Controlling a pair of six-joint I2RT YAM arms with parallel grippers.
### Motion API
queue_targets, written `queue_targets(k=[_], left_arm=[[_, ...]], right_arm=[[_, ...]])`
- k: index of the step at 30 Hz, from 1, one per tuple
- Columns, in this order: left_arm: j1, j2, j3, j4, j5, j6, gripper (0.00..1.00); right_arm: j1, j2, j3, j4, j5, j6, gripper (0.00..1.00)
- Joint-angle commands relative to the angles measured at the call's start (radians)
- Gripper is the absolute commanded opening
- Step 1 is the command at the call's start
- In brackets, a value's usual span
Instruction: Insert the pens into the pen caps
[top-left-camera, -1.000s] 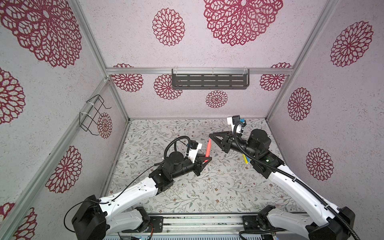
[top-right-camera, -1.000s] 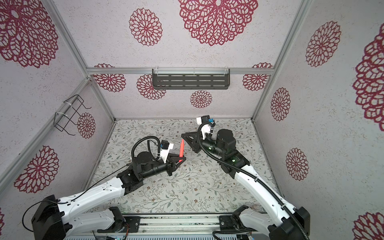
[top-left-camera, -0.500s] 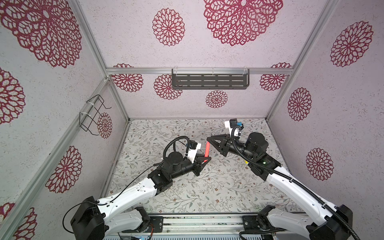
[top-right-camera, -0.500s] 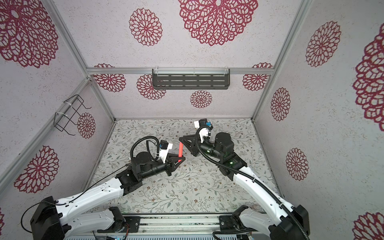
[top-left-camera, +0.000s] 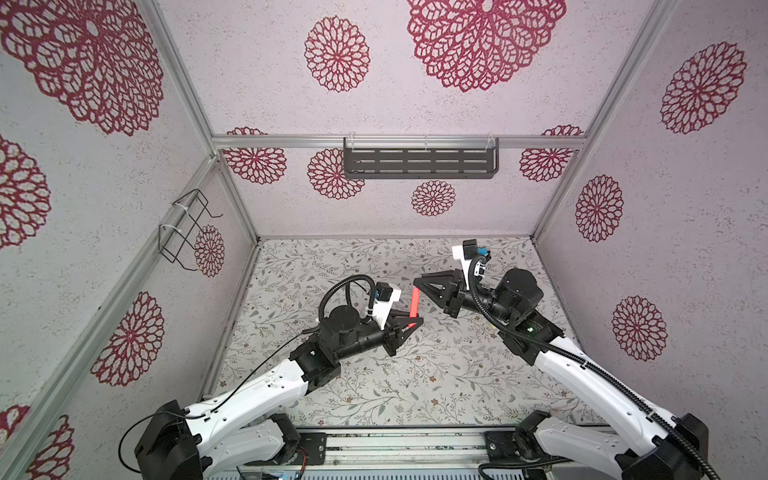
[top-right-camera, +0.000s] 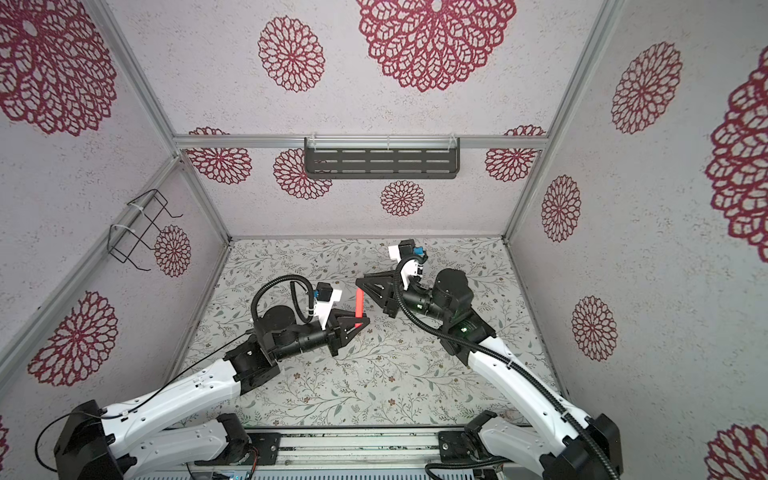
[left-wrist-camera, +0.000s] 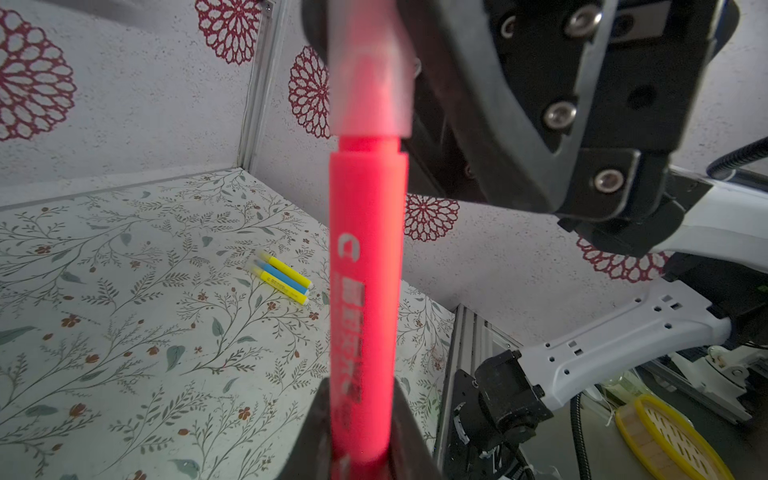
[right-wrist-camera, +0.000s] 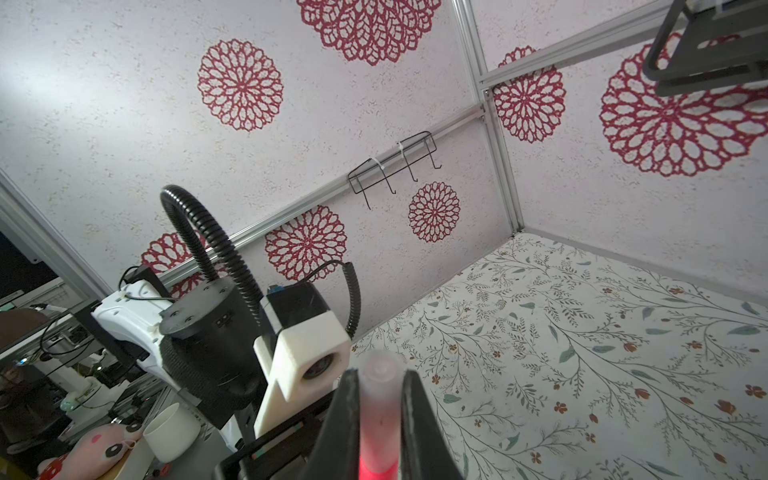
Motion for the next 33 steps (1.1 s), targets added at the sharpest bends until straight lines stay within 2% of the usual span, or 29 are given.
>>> queue_targets(k=[1,9,12,14,17,20,27,33], left_arm=[[-0.012,-0.036,0.025,0.089,0.053,-0.006,0.00],[-0.012,-0.100,0.036,0.063,0.086,-0.008,0.00],[-0.012,-0.112,0.041,0.042,0.085,0.002,0.00],[-0.012,-0.115,0.042,0.036,0.085,0.006,0.00],[-0.013,-0.116,0.042,0.030,0.083,0.007,0.00],[-0.012,-0.118,0.038,0.023,0.072,0.012,0.00],[-0.012,-0.120,0.029,0.000,0.027,0.022,0.00],[-0.013,-0.119,0.003,-0.019,-0.034,0.033,0.00]], right_arm=[[0.019,-0.020,0.039,-0.036,-0.134,-0.029,0.06],[0.019,-0.031,0.107,-0.158,-0.171,-0.106,0.10],[0.019,-0.033,0.120,-0.166,-0.184,-0.109,0.15],[0.020,-0.034,0.126,-0.165,-0.191,-0.107,0.26],[0.021,-0.045,0.126,-0.163,-0.193,-0.105,0.53],[0.021,-0.067,0.122,-0.166,-0.181,-0.107,0.62],[0.020,-0.113,0.148,-0.246,-0.103,-0.144,0.65],[0.019,-0.093,0.289,-0.452,0.113,-0.220,0.69]])
